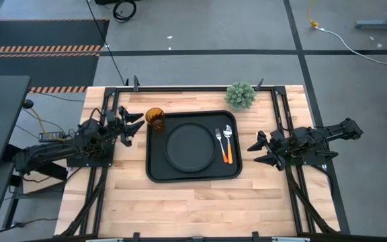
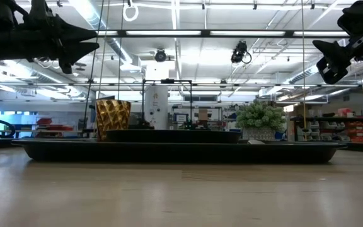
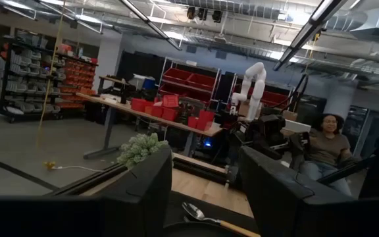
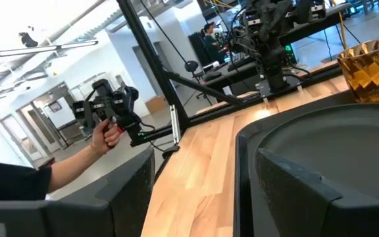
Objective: Pick and place plate/cup/fork/spoon on tray
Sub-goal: Return to Home Position
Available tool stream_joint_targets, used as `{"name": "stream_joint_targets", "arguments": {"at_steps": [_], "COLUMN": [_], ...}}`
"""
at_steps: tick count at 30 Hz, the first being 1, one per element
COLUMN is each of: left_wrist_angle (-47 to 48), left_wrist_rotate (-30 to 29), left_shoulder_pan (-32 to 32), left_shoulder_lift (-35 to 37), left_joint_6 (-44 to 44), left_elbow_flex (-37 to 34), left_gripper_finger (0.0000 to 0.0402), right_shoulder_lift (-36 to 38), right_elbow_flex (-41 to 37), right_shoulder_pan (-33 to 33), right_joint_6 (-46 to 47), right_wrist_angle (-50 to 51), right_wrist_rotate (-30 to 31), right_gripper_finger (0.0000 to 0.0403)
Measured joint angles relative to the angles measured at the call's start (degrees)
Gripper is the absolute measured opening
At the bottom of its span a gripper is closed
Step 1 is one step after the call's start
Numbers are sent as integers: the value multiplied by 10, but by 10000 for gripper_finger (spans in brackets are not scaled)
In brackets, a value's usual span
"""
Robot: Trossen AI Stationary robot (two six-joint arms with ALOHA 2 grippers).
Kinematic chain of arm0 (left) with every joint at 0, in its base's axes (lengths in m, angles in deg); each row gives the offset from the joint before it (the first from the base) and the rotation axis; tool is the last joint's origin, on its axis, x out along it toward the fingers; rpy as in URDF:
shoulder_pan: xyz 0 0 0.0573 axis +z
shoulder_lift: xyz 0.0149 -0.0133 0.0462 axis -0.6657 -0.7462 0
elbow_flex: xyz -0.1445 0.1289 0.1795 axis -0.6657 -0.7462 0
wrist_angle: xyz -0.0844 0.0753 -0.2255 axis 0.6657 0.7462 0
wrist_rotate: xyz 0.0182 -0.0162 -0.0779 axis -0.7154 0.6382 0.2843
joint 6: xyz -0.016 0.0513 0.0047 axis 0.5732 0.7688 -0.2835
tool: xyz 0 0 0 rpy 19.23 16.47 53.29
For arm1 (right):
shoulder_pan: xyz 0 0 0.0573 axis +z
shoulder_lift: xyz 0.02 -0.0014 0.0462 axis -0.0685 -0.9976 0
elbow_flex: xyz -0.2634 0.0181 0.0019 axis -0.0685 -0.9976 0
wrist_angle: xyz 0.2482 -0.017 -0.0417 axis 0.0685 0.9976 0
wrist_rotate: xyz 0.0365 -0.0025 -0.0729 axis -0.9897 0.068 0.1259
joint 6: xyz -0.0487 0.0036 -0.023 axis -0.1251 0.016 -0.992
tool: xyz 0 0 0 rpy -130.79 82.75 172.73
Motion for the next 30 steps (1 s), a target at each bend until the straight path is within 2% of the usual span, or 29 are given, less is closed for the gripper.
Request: {"name": "stream_joint_targets", "arguments": {"at_steps": [10,21,30], "left_wrist_angle": [0,0,0], "left_wrist_rotate": [-23,-23,-23], "left_shoulder_pan": [0,0,0], "left_shoulder_lift": [0,-1,-1], "left_joint_6": [5,-6,-10], "left_elbow_flex": [0,0,0], "left_gripper_finger": [183,183,183], "right_shoulder_lift": [0,0,0], "right_elbow_flex": [0,0,0], "right_shoulder_pan": [0,0,0], "right_joint_6": [48,49,40], "right_wrist_angle": [0,0,0], "right_wrist_rotate": [0,-31,-30], "right_gripper_finger": [268,268,268]}}
